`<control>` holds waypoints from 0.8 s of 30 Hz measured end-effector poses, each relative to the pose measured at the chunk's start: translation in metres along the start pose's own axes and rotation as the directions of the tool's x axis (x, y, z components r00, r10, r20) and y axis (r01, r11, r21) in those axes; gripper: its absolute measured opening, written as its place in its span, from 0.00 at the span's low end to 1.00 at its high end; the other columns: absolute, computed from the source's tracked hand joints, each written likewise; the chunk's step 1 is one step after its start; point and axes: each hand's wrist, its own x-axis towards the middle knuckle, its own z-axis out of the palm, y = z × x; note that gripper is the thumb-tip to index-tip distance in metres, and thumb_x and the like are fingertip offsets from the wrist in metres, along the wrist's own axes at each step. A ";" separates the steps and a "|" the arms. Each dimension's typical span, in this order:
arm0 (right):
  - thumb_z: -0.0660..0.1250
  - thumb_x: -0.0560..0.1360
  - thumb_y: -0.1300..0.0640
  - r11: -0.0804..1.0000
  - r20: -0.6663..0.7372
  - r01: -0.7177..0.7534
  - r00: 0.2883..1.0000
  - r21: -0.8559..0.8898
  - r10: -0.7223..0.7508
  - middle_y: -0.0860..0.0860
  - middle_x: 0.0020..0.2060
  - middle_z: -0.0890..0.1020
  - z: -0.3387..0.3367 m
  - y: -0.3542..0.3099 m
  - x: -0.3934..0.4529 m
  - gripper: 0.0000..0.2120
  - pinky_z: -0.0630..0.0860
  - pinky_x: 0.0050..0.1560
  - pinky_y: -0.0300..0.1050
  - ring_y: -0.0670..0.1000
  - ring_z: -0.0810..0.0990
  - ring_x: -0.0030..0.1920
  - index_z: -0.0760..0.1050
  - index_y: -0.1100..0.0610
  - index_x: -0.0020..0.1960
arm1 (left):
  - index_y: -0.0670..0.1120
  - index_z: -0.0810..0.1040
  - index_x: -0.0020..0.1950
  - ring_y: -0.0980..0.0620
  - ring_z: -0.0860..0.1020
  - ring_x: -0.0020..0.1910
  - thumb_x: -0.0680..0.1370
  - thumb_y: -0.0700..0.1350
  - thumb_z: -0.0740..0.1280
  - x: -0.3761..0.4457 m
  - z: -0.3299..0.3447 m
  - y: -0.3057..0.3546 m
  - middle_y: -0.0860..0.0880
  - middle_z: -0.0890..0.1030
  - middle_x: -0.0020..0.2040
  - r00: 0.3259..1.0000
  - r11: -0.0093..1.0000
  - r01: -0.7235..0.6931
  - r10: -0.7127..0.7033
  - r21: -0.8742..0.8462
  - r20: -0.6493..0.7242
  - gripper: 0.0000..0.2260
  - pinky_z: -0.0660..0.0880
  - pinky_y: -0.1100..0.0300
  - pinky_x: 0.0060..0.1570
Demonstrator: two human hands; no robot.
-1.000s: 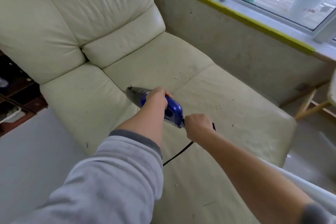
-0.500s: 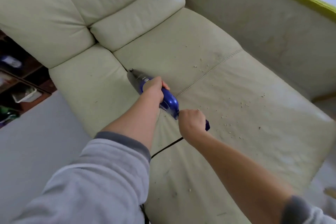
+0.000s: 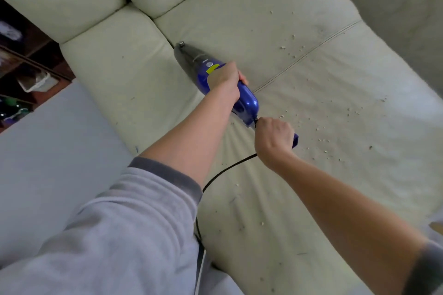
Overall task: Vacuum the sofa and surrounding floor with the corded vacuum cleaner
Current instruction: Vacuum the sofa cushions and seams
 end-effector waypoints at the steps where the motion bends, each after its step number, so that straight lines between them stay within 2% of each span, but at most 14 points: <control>1: 0.59 0.73 0.71 1.000 -0.004 0.009 1.000 -0.003 -0.009 0.52 0.33 0.71 0.000 -0.006 0.004 0.12 0.79 0.44 0.50 0.58 0.79 0.41 0.70 0.54 0.44 | 0.41 0.64 0.22 0.49 0.65 0.16 0.71 0.34 0.56 0.008 -0.005 0.002 0.47 0.67 0.15 1.000 0.999 0.009 -0.008 -0.036 0.004 0.17 0.66 0.61 0.28; 5: 0.59 0.74 0.71 1.000 -0.012 0.003 1.000 -0.006 -0.003 0.53 0.35 0.73 -0.002 -0.020 0.021 0.11 0.78 0.43 0.49 0.57 0.78 0.41 0.72 0.56 0.46 | 0.42 0.63 0.21 0.49 0.63 0.16 0.71 0.33 0.56 0.026 -0.010 0.012 0.47 0.66 0.15 1.000 0.993 -0.006 0.003 -0.114 -0.023 0.18 0.64 0.61 0.28; 8: 0.59 0.75 0.69 1.000 -0.020 -0.025 0.999 -0.003 0.025 0.53 0.37 0.75 -0.006 -0.017 0.028 0.11 0.73 0.40 0.47 0.56 0.76 0.40 0.75 0.57 0.49 | 0.41 0.64 0.21 0.47 0.64 0.19 0.71 0.33 0.56 0.029 -0.004 0.016 0.47 0.66 0.15 1.000 0.997 0.017 -0.016 -0.081 0.009 0.18 0.65 0.60 0.29; 11: 0.58 0.76 0.69 1.000 -0.060 0.002 0.998 -0.007 -0.003 0.53 0.39 0.77 -0.015 -0.025 0.043 0.12 0.70 0.39 0.47 0.57 0.78 0.44 0.77 0.58 0.51 | 0.44 0.64 0.09 0.49 0.65 0.16 0.75 0.34 0.56 0.051 -0.010 0.028 0.48 0.67 0.15 0.997 0.994 -0.021 0.029 -0.105 0.069 0.31 0.66 0.63 0.28; 13: 0.58 0.76 0.69 0.999 -0.073 0.030 0.997 -0.013 -0.031 0.53 0.39 0.77 -0.023 -0.039 0.051 0.12 0.71 0.40 0.47 0.56 0.79 0.44 0.76 0.58 0.51 | 0.44 0.64 0.07 0.52 0.66 0.14 0.79 0.37 0.56 0.061 -0.019 0.042 0.49 0.67 0.15 0.994 0.996 -0.048 0.056 -0.077 0.099 0.36 0.65 0.66 0.24; 15: 0.59 0.75 0.70 0.998 -0.063 0.058 0.996 -0.036 -0.060 0.52 0.33 0.72 -0.031 -0.052 0.056 0.12 0.75 0.41 0.47 0.56 0.77 0.41 0.75 0.57 0.48 | 0.41 0.71 0.12 0.53 0.65 0.14 0.75 0.34 0.54 0.068 -0.032 0.054 0.49 0.66 0.15 0.994 0.994 -0.047 0.056 -0.095 0.096 0.29 0.63 0.65 0.25; 16: 0.59 0.74 0.71 0.996 -0.061 0.079 0.995 -0.040 -0.081 0.52 0.32 0.71 -0.040 -0.058 0.060 0.12 0.75 0.41 0.46 0.55 0.76 0.39 0.73 0.55 0.47 | 0.35 0.76 0.21 0.53 0.65 0.15 0.74 0.33 0.54 0.069 -0.041 0.063 0.49 0.66 0.15 0.996 0.995 -0.060 0.064 -0.080 0.059 0.22 0.62 0.65 0.26; 17: 0.60 0.73 0.70 0.994 -0.052 0.094 0.994 -0.050 -0.096 0.51 0.32 0.70 -0.049 -0.064 0.064 0.11 0.74 0.39 0.46 0.55 0.75 0.38 0.71 0.55 0.46 | 0.30 0.76 0.31 0.52 0.66 0.17 0.74 0.34 0.55 0.072 -0.046 0.069 0.49 0.67 0.16 0.997 0.997 -0.058 0.060 -0.051 0.050 0.16 0.63 0.65 0.26; 18: 0.60 0.72 0.70 0.993 -0.044 0.103 0.993 -0.062 -0.106 0.51 0.32 0.70 -0.059 -0.070 0.067 0.11 0.72 0.36 0.45 0.55 0.73 0.36 0.70 0.54 0.46 | 0.33 0.74 0.32 0.52 0.67 0.21 0.76 0.36 0.55 0.076 -0.049 0.076 0.50 0.68 0.16 0.996 0.995 -0.082 0.084 -0.054 0.041 0.16 0.64 0.64 0.27; 21: 0.62 0.69 0.70 0.991 -0.022 0.096 0.995 -0.090 -0.098 0.51 0.30 0.68 -0.079 -0.084 0.080 0.12 0.62 0.25 0.45 0.53 0.67 0.27 0.68 0.55 0.46 | 0.43 0.65 0.13 0.52 0.64 0.24 0.72 0.33 0.52 0.087 -0.056 0.101 0.49 0.65 0.15 0.994 0.992 -0.106 0.106 -0.073 -0.005 0.26 0.62 0.64 0.26; 24: 0.62 0.63 0.72 0.993 -0.020 0.085 0.996 -0.081 -0.087 0.53 0.31 0.72 -0.089 -0.104 0.097 0.16 0.65 0.24 0.45 0.53 0.68 0.27 0.71 0.56 0.46 | 0.43 0.61 0.10 0.52 0.64 0.16 0.68 0.32 0.51 0.096 -0.059 0.123 0.49 0.65 0.15 0.995 0.997 -0.075 0.075 0.000 -0.065 0.25 0.63 0.66 0.25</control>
